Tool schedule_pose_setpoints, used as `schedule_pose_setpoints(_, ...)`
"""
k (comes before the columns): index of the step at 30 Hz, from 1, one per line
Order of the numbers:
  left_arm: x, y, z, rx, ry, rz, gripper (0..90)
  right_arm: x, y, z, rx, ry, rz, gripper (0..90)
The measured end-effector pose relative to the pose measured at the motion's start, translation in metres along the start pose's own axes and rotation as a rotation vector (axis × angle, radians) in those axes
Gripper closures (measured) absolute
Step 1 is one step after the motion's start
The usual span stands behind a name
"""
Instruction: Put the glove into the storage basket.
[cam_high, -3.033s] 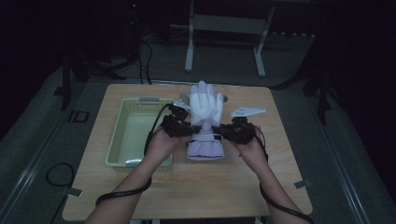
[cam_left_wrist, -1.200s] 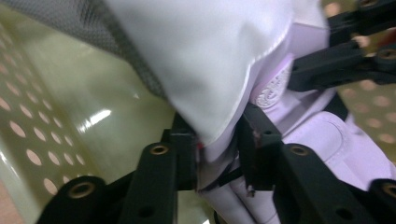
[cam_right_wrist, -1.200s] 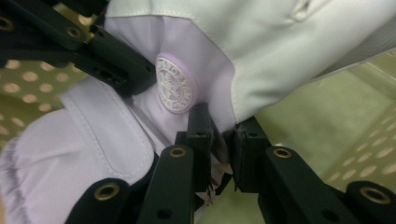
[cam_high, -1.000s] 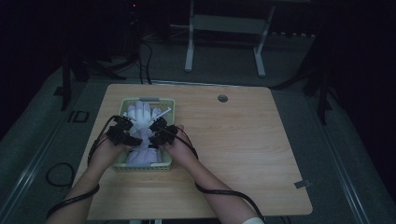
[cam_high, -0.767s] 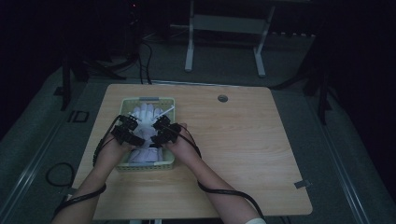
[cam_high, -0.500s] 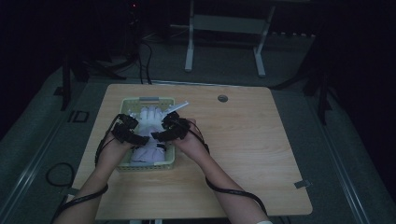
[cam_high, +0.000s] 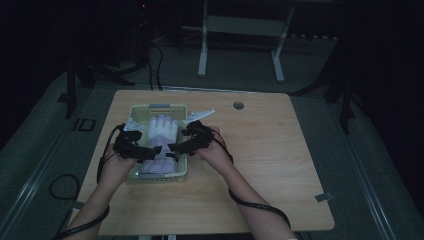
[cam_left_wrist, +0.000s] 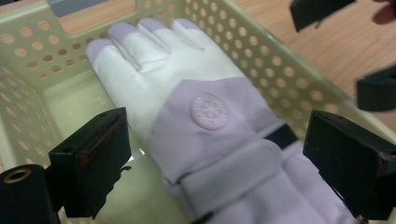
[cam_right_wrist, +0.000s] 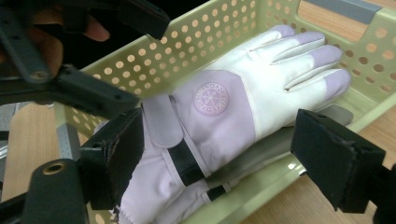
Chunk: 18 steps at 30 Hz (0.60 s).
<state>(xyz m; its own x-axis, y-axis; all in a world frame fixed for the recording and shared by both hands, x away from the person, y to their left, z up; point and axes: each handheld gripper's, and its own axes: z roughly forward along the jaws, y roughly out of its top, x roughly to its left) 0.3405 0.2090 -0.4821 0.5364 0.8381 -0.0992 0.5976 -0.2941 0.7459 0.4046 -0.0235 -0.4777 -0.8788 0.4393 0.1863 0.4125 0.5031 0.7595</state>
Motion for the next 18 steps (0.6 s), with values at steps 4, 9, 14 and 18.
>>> schedule_pose_setpoints(4,-0.009,0.0,-0.004,-0.014,-0.024,0.003,7.9,-0.002,-0.001,-0.006,-0.001,0.0,-0.007,17.0)
schedule_pose_setpoints(9,-0.021,0.004,-0.004,-0.02,-0.036,0.012,7.9,-0.005,-0.003,-0.012,-0.001,0.002,-0.01,16.5)
schedule_pose_setpoints(14,-0.027,0.009,-0.003,-0.045,-0.048,0.006,7.9,-0.008,-0.004,-0.018,-0.01,-0.007,-0.015,16.6)
schedule_pose_setpoints(18,-0.033,0.011,-0.003,-0.066,-0.064,-0.008,7.5,-0.012,-0.008,-0.022,-0.007,-0.016,-0.015,16.4)
